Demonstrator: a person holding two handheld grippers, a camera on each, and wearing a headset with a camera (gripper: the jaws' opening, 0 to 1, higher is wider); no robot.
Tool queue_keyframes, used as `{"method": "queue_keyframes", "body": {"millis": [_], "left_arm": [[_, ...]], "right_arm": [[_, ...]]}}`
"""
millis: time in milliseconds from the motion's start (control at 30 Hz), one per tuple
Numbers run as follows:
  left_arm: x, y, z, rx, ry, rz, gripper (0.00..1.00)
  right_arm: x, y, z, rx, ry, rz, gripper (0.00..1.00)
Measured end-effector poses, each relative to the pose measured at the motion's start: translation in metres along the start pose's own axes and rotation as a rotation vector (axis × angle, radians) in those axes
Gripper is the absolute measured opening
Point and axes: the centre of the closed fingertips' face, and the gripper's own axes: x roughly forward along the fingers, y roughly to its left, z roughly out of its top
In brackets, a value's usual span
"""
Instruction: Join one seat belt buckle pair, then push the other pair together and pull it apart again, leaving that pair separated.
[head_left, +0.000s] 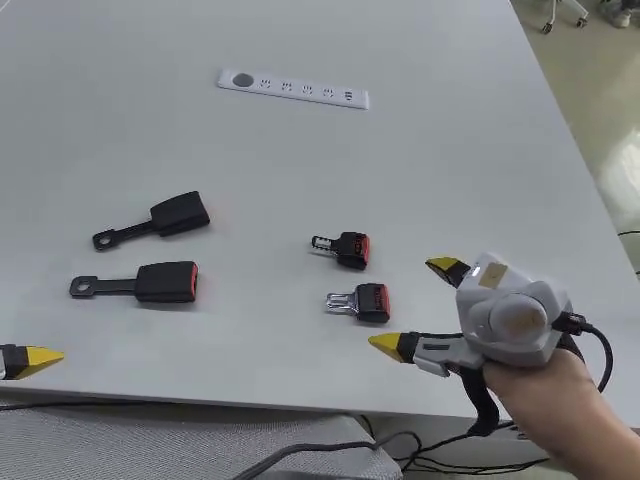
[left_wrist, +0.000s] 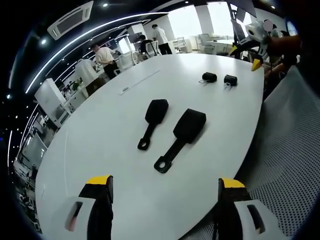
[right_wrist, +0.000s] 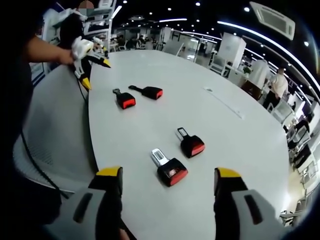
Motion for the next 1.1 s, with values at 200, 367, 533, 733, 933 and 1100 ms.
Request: {"method": "queue_keyframes", "body": {"millis": [200, 367, 533, 733, 933, 1100], "left_arm": [[-0.001, -0.003, 0.0, 0.013, 0.009, -0.019, 0.85], [-0.002, -0.007, -0.002, 0.014, 0.025, -0.046, 0.83], [-0.003, -0.009, 0.001, 0.03, 0.03, -0.067, 0.81], [-0.003, -0.013, 0.01, 0.071, 0.03, -0.103, 0.77], [0.001, -0.015, 0.016, 0.103, 0.028, -0.133, 0.74], [0.009, -0.02, 0.02, 0.139, 0.043, -0.176, 0.73]], "right_arm": [[-0.001, 0.0, -0.002, 0.016, 0.016, -0.002, 0.77], [-0.003, -0.001, -0.002, 0.018, 0.018, -0.007, 0.78], [-0.003, -0.001, 0.0, 0.021, 0.013, -0.009, 0.82], [-0.004, -0.001, -0.001, -0.035, 0.031, -0.008, 0.78], [-0.004, -0.002, 0.0, -0.075, 0.034, 0.013, 0.71], [0.0, 0.0, 0.001, -0.128, 0.045, 0.054, 0.65]]}}
